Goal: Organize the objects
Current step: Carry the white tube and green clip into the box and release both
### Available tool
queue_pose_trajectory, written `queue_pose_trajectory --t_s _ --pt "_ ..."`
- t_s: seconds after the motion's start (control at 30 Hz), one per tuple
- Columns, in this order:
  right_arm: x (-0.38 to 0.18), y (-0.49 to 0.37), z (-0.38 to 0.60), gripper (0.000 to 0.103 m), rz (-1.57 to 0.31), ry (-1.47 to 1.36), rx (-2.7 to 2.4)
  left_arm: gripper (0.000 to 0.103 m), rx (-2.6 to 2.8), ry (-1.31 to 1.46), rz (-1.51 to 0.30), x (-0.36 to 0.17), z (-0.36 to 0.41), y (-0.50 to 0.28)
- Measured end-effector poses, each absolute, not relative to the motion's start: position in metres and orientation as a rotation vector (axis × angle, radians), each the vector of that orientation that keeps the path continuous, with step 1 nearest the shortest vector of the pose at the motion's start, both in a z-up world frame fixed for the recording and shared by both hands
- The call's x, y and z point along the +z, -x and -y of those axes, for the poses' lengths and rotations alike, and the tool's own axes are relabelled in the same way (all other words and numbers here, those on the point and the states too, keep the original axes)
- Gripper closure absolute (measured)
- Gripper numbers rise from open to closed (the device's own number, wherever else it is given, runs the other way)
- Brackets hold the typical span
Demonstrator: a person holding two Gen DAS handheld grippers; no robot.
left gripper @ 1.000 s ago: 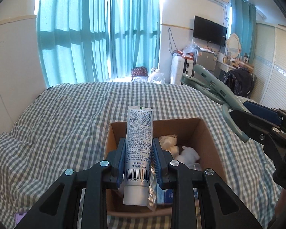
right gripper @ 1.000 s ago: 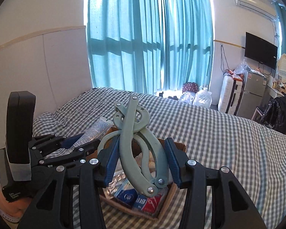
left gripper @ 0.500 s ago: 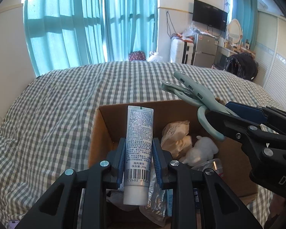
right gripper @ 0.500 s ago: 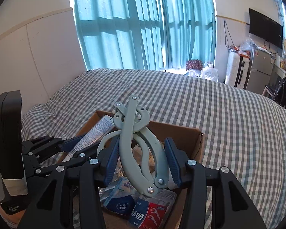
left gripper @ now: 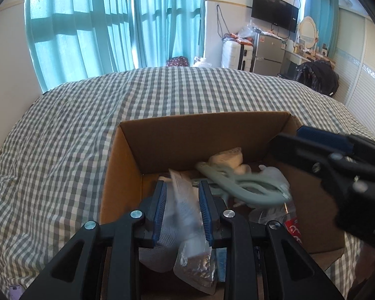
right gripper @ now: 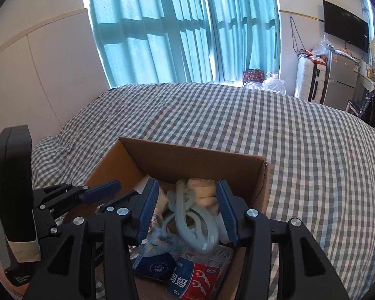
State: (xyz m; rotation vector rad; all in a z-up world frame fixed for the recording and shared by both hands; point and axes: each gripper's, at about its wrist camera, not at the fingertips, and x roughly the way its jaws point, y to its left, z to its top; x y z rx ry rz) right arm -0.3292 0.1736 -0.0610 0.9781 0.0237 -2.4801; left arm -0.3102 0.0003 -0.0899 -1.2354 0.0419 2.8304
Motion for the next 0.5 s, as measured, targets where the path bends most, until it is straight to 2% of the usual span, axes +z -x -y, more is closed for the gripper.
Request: queue_pose_trajectory --t_s 0.07,0.13,0.2,0.3,0.43,0.5 --pt "-0.058 0.329 -0.175 0.055 -0.025 -0.975 -2.491 0.074 2.834 1.242 -0.041 -0.091 0.0 0.309" --pt "-0.054 0.328 -0.177 0.054 -0.025 -0.973 -2.504 0.068 2.834 1.249 -0.045 -0.09 0.001 0.309" --pt "-0.049 0.326 -0.179 0.048 -0.022 -0.965 -2.517 0.043 2.855 1.241 -0.046 -0.086 0.001 0.305" --pt "-0.039 0.319 -0.183 0.044 -0.021 -0.941 -2.537 0.039 2.882 1.195 -0.029 -0.076 0.004 0.297" --pt "-0.021 0.304 -0.192 0.04 -0.021 -0.905 -2.566 0.028 2.926 1.156 -0.051 -0.055 0.005 0.285" --pt "-0.01 0.294 -0.199 0.034 -0.021 -0.879 -2.585 0.023 2.952 1.111 -0.057 -0.041 0.006 0.276"
